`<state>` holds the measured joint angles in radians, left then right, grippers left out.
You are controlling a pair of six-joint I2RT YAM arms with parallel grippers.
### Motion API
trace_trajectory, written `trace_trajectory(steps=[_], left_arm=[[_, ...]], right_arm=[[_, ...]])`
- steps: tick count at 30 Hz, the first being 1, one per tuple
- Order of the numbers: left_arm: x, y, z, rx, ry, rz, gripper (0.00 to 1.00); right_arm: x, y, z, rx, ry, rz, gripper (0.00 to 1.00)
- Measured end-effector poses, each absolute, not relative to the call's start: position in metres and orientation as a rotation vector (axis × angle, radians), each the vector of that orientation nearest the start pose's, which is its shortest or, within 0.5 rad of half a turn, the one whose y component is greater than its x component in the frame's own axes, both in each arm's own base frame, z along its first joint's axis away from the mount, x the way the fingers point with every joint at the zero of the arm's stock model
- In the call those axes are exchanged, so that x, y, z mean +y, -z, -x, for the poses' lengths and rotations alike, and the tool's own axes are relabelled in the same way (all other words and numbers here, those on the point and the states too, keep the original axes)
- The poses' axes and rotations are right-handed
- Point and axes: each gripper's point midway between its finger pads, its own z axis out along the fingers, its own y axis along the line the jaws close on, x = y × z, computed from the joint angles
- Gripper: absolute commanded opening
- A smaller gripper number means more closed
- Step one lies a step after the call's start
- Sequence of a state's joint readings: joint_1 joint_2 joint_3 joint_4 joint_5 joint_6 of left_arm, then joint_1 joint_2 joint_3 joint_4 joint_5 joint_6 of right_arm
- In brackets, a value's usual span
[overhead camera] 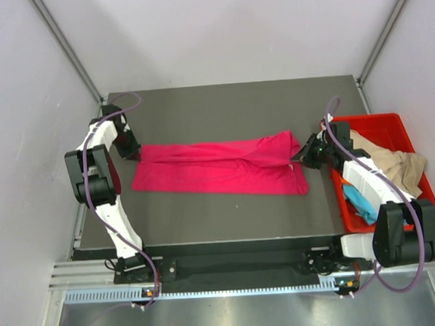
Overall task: Fold and stack the t-shirts
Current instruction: Fold the tshirt
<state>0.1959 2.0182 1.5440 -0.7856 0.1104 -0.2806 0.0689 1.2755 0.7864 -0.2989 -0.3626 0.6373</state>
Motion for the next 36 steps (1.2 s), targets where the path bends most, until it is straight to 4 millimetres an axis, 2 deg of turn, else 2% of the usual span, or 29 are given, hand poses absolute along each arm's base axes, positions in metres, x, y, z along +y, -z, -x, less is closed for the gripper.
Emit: trace_trajectory(steps=[5,9,12,17,23,29,33,36], left_arm=[[0.051,-0.042,-0.412,2.766,0.169,0.649,0.02],[0.053,-0.042,-0.412,2.765,0.157,0.653,0.04],[0.054,-0.042,-0.412,2.763,0.143,0.66,0.0],[0.055,-0.043,-0.413,2.759,0.14,0.664,0.0],[0.055,-0.043,-0.413,2.758,0.135,0.666,0.0],[0.056,-0.043,-0.413,2.756,0.129,0.672,0.0],[0.057,-0.044,-0.414,2.752,0.124,0.676,0.0],[0.057,-0.045,-0.414,2.75,0.12,0.68,0.09]], right_arm=[[0.109,-0.091,-0.3,2.428,-0.777,-0.523,0.0],[0.111,-0.078,-0.289,2.463,-0.795,-0.543,0.0],[0.113,-0.075,-0.287,2.464,-0.804,-0.541,0.0],[0.113,-0.071,-0.282,2.466,-0.808,-0.542,0.0],[0.111,-0.076,-0.281,2.436,-0.801,-0.527,0.0],[0.11,-0.062,-0.271,2.465,-0.79,-0.545,0.0],[0.11,-0.06,-0.269,2.469,-0.789,-0.555,0.0],[0.11,-0.061,-0.27,2.453,-0.792,-0.555,0.0]])
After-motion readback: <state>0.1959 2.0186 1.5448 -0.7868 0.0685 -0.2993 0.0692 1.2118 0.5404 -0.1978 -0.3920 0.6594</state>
